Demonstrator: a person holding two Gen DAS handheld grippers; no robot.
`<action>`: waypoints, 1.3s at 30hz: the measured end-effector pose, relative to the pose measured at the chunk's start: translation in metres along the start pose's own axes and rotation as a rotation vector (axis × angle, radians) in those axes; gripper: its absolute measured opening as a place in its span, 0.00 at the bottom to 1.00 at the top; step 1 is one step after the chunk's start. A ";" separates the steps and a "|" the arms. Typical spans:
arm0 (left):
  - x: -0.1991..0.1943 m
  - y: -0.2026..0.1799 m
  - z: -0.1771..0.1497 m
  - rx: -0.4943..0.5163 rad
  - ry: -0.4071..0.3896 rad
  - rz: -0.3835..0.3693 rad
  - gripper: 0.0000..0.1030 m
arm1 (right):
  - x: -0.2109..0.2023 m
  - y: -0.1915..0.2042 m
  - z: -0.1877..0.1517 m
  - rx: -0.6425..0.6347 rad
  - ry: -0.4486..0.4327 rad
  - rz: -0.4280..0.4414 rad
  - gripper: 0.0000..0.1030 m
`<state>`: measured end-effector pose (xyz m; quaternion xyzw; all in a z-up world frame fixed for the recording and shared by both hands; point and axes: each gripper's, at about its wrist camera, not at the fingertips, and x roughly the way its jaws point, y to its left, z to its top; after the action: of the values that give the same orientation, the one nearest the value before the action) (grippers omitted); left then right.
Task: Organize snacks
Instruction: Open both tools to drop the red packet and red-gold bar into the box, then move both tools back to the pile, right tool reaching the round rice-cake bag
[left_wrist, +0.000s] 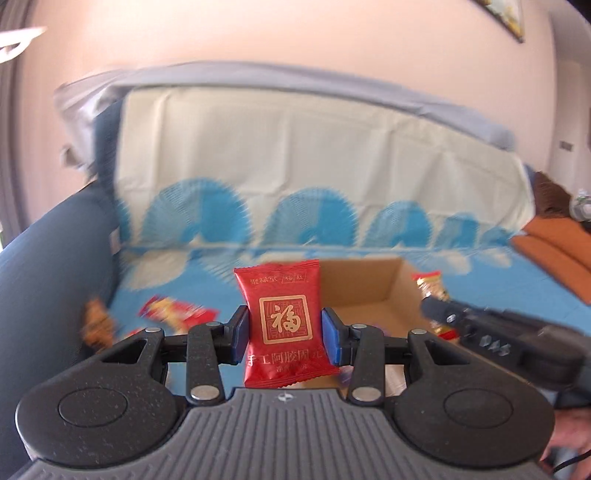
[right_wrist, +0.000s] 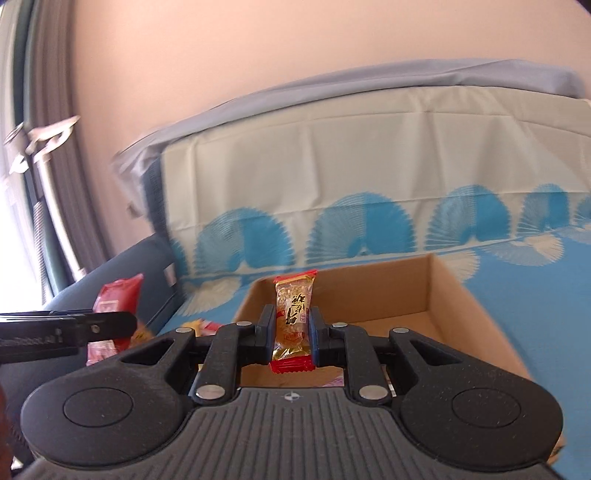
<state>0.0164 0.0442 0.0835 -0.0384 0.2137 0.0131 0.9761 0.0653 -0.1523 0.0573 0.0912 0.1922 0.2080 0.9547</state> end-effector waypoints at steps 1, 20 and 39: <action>0.002 -0.010 0.005 0.005 -0.008 -0.018 0.44 | -0.002 -0.008 0.002 0.019 -0.013 -0.026 0.18; 0.057 -0.112 0.047 0.035 0.003 -0.127 0.65 | -0.010 -0.080 0.002 0.161 -0.035 -0.289 0.71; 0.016 0.122 -0.081 0.174 -0.030 0.323 0.13 | 0.002 0.008 -0.018 -0.079 -0.004 -0.014 0.35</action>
<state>-0.0083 0.1594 -0.0049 0.0810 0.2027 0.1520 0.9640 0.0565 -0.1432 0.0421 0.0525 0.1825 0.2088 0.9594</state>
